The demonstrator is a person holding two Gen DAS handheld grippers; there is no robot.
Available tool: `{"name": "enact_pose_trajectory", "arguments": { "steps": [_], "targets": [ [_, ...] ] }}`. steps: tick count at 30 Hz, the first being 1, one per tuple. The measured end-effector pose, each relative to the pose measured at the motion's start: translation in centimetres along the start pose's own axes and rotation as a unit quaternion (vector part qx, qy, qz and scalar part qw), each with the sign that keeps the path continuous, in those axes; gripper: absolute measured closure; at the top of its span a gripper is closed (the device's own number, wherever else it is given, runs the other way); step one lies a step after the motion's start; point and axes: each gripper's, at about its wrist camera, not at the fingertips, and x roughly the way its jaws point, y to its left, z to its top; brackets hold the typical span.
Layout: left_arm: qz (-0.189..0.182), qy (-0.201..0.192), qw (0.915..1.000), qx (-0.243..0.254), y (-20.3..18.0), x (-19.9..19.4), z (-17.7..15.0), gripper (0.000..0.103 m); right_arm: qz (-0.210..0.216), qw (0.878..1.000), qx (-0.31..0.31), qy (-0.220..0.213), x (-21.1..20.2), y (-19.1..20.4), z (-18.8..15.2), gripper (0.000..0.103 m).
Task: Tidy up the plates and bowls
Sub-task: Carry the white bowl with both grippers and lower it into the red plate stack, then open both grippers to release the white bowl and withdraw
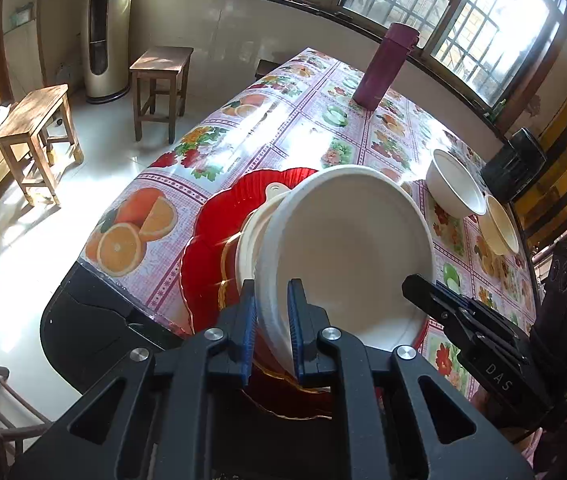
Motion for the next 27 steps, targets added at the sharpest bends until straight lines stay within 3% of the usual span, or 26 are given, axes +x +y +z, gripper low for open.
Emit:
{"name": "enact_pose_trajectory", "arguments": {
  "steps": [2,4,5,7,10,17,18,23,27],
  "targets": [
    [0.003,0.002,1.0,-0.003,0.2,0.0,0.0,0.083,-0.009,1.0,-0.009,0.001,0.0,0.3,-0.2,0.086],
    [0.011,-0.003,0.9999,-0.006,0.6,-0.1,0.0,0.056,-0.019,1.0,-0.017,-0.001,-0.1,0.5,-0.3,0.078],
    [0.012,-0.009,0.9998,-0.009,0.7,-0.4,0.0,0.05,-0.021,1.0,-0.019,-0.001,-0.1,0.5,-0.3,0.072],
    [0.013,-0.024,0.9996,-0.012,0.8,-1.0,0.1,0.037,-0.023,0.999,-0.023,-0.005,-0.4,0.6,-0.4,0.068],
    [0.018,-0.052,0.9985,-0.009,0.5,-2.0,0.5,0.021,-0.021,0.999,-0.028,-0.018,-1.2,0.6,-0.3,0.05],
    [0.016,-0.11,0.9926,0.048,-4.0,-3.5,1.0,0.008,-0.013,0.996,-0.002,-0.091,-5.0,-2.3,0.4,0.017],
    [0.012,-0.115,0.9916,0.057,-5.0,-3.5,1.0,0.0,-0.019,0.995,0.006,-0.098,-5.5,-3.2,0.5,0.016],
    [-0.01,-0.137,0.9847,0.107,-10.2,-3.4,1.3,0.0,-0.048,0.99,0.053,-0.119,-8.5,-8.6,0.9,0.006],
    [-0.027,-0.127,0.9817,0.14,-14.7,-2.1,1.7,0.0,-0.073,0.981,0.092,-0.153,-12.2,-13.5,0.7,0.001]
  ]
}}
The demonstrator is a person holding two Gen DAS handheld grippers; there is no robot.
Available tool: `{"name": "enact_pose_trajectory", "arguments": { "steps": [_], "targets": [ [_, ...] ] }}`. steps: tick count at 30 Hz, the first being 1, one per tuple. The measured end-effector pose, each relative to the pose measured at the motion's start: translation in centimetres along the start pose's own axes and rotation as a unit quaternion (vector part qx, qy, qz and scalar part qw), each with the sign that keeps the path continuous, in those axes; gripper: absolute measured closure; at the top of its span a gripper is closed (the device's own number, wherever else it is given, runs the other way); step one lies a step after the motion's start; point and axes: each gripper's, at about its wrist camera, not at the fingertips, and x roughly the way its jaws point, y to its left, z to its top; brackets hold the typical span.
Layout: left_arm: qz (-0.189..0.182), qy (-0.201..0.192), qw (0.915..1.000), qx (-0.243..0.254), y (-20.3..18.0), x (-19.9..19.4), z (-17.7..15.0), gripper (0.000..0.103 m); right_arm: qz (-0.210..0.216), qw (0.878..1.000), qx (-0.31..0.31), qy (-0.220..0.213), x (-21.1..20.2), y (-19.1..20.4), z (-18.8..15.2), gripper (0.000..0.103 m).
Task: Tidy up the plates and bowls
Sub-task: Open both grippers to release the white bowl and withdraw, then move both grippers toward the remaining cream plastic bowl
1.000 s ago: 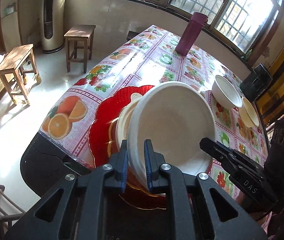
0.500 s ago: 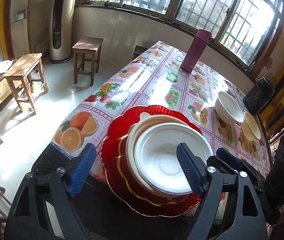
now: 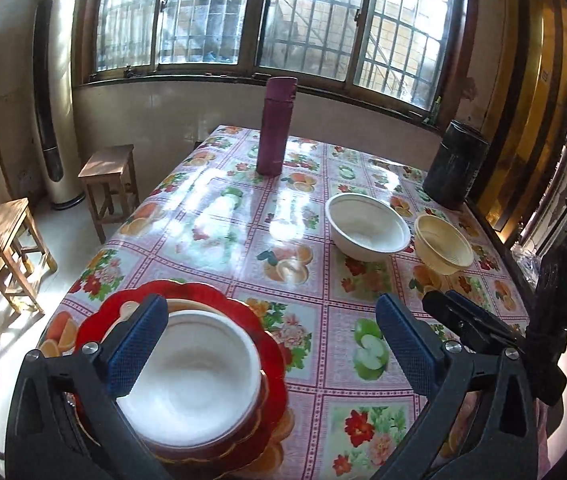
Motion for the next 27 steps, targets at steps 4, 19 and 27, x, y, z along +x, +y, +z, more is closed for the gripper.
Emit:
{"name": "enact_pose_trajectory", "arguments": {
  "steps": [4,19,27],
  "targets": [
    [-0.006,0.004,0.9992,0.039,-4.6,2.1,0.5,0.0,-0.045,0.998,0.026,-0.037,-3.0,-5.4,1.4,0.001],
    [-0.003,-0.018,0.9858,0.167,-19.0,7.5,1.1,0.0,-0.151,0.977,0.08,-0.13,-10.7,-17.4,4.5,0.0],
    [-0.003,-0.017,0.9856,0.168,-21.6,9.6,1.8,0.0,-0.181,0.972,0.064,-0.132,-11.0,-18.9,5.1,0.0]
  ]
}}
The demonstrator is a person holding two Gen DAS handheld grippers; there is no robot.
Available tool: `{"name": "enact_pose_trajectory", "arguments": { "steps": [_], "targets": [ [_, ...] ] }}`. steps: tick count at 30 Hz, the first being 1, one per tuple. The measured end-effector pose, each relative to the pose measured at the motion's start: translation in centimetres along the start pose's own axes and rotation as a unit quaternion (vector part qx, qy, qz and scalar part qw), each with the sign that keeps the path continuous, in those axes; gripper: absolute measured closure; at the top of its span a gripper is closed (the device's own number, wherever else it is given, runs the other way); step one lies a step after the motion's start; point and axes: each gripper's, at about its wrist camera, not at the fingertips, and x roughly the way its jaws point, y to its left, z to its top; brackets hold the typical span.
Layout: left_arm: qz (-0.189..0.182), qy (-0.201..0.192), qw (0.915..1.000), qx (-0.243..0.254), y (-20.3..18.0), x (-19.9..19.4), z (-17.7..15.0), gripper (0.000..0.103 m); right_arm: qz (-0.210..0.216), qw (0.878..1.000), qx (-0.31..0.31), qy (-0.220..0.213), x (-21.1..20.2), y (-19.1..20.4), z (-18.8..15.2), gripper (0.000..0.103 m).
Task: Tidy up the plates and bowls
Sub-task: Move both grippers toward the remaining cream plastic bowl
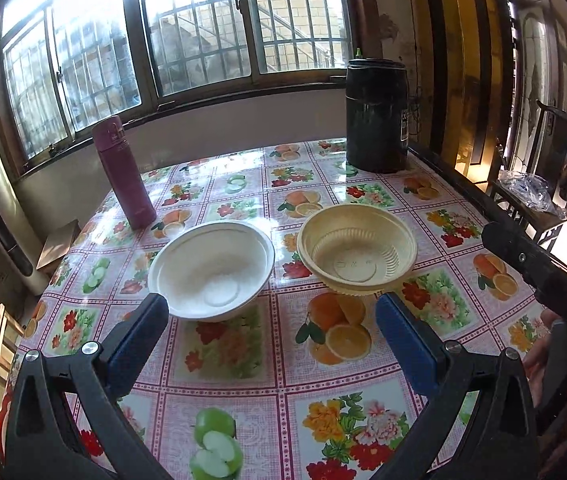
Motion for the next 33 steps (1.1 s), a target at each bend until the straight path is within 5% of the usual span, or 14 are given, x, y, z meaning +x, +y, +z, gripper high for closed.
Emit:
{"name": "enact_pose_trajectory", "arguments": {
  "steps": [33],
  "targets": [
    [-0.021,0.034,0.9988,-0.026,-0.8,4.7,-0.1,0.0,-0.046,0.997,0.057,0.019,1.8,-3.4,0.5,0.0]
  ]
}}
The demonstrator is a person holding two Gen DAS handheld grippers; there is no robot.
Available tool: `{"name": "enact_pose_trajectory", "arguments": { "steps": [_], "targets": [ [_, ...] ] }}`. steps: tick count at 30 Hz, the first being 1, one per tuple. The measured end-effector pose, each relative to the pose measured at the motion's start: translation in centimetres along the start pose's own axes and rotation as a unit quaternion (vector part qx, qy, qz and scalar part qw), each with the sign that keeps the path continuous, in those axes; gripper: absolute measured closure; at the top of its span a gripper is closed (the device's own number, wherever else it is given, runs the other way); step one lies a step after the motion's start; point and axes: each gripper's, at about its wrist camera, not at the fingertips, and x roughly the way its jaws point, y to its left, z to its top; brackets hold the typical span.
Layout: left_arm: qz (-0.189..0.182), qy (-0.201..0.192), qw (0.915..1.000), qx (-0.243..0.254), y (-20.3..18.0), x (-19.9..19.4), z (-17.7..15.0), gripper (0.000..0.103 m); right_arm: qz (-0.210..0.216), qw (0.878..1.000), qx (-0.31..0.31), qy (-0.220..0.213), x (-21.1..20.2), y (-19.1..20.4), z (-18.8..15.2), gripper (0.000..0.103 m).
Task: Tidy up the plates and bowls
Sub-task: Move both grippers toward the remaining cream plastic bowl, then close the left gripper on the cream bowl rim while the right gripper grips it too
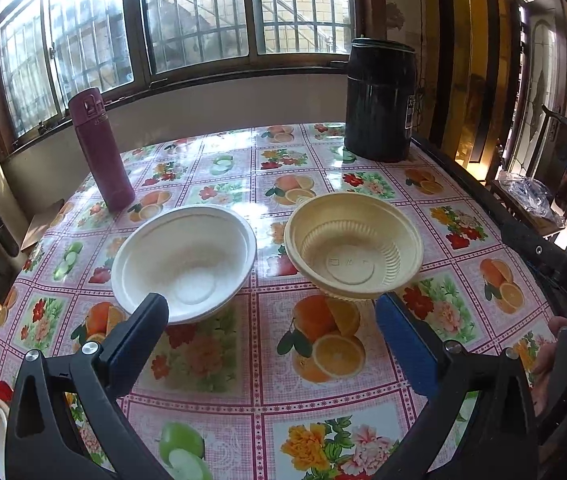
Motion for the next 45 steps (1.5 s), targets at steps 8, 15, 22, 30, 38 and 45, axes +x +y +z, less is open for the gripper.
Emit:
{"name": "enact_pose_trajectory", "arguments": {
  "steps": [8,15,22,30,38,45],
  "targets": [
    [-0.041,0.073,0.9958,-0.037,1.1,3.9,0.5,0.0,0.008,1.0,0.018,0.014,0.9,-0.3,0.4,0.0],
    [-0.084,0.114,0.987,-0.076,2.7,5.4,3.1,0.0,0.012,0.998,0.044,0.034,5.1,-0.5,1.6,0.0],
    [-0.087,0.122,0.9854,-0.08,3.3,6.2,7.5,0.0,0.059,0.991,0.115,0.042,9.9,-0.4,2.5,0.0],
    [-0.119,0.156,0.9756,-0.099,2.2,8.0,10.3,0.0,0.092,0.987,0.124,0.04,9.2,-0.2,3.4,0.0],
    [-0.152,0.192,0.9583,-0.147,1.3,7.9,6.7,0.0,0.112,0.981,0.146,0.064,8.9,-0.1,3.9,0.0],
    [-0.064,0.153,0.984,-0.064,-0.9,6.5,6.8,0.0,0.118,0.968,0.212,0.071,8.9,-2.4,3.7,0.0]
  ]
}}
